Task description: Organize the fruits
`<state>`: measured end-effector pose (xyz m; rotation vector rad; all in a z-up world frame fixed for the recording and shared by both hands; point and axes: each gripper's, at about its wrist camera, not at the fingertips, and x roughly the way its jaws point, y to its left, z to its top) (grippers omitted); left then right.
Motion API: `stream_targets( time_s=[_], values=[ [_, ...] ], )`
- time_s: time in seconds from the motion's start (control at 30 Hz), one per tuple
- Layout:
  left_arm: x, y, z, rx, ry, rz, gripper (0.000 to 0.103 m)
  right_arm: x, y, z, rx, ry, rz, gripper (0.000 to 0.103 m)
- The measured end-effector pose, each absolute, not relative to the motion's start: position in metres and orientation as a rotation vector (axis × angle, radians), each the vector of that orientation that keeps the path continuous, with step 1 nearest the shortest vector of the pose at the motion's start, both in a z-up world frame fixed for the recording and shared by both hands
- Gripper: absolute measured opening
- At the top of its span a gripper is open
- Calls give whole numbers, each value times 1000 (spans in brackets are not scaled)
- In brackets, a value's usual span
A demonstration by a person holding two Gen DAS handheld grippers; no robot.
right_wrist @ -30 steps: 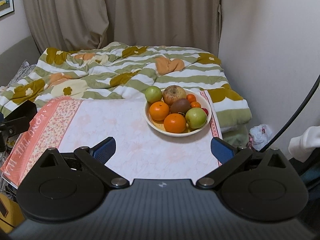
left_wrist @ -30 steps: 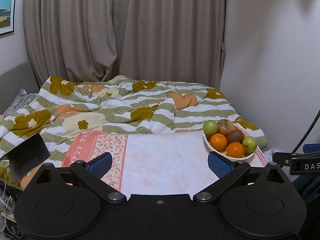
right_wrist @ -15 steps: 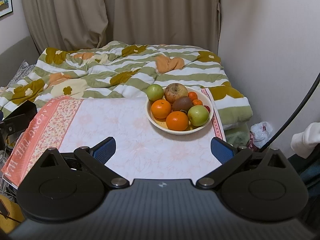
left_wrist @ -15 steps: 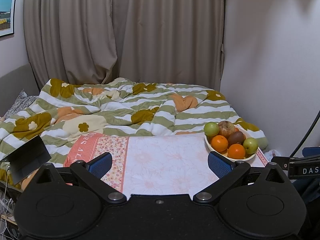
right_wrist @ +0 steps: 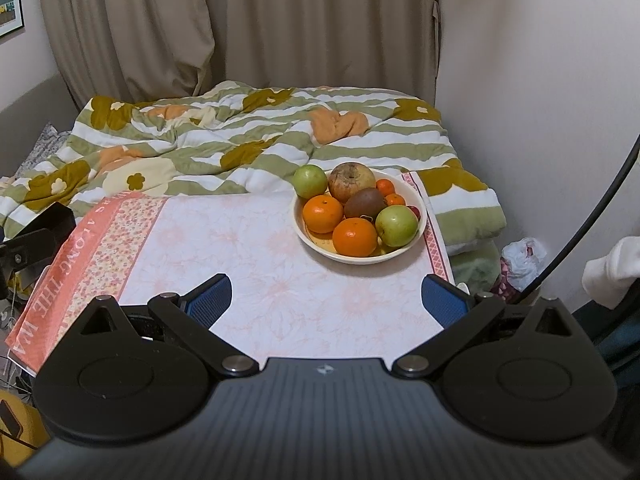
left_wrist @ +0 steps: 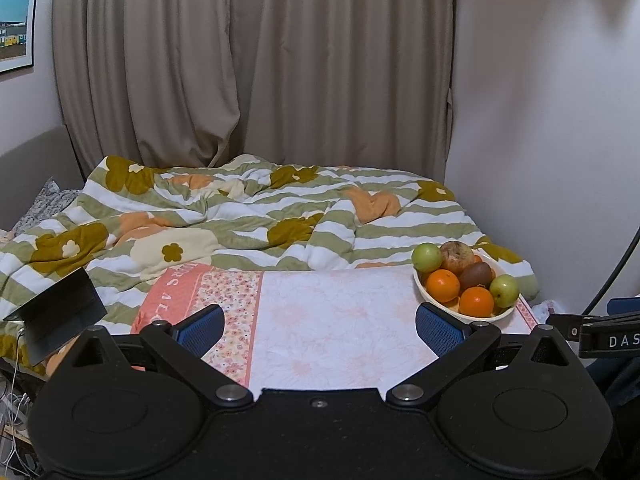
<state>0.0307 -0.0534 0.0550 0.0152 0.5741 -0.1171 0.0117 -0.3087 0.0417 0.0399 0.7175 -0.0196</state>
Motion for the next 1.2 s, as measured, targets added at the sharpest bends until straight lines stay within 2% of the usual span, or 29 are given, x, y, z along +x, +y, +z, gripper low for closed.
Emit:
stream_targets(
  time_s=[1.2],
  values=[
    [31, -41, 54, -3, 586, -94, 103, 9, -301, 40, 48, 727, -22, 103]
  ],
)
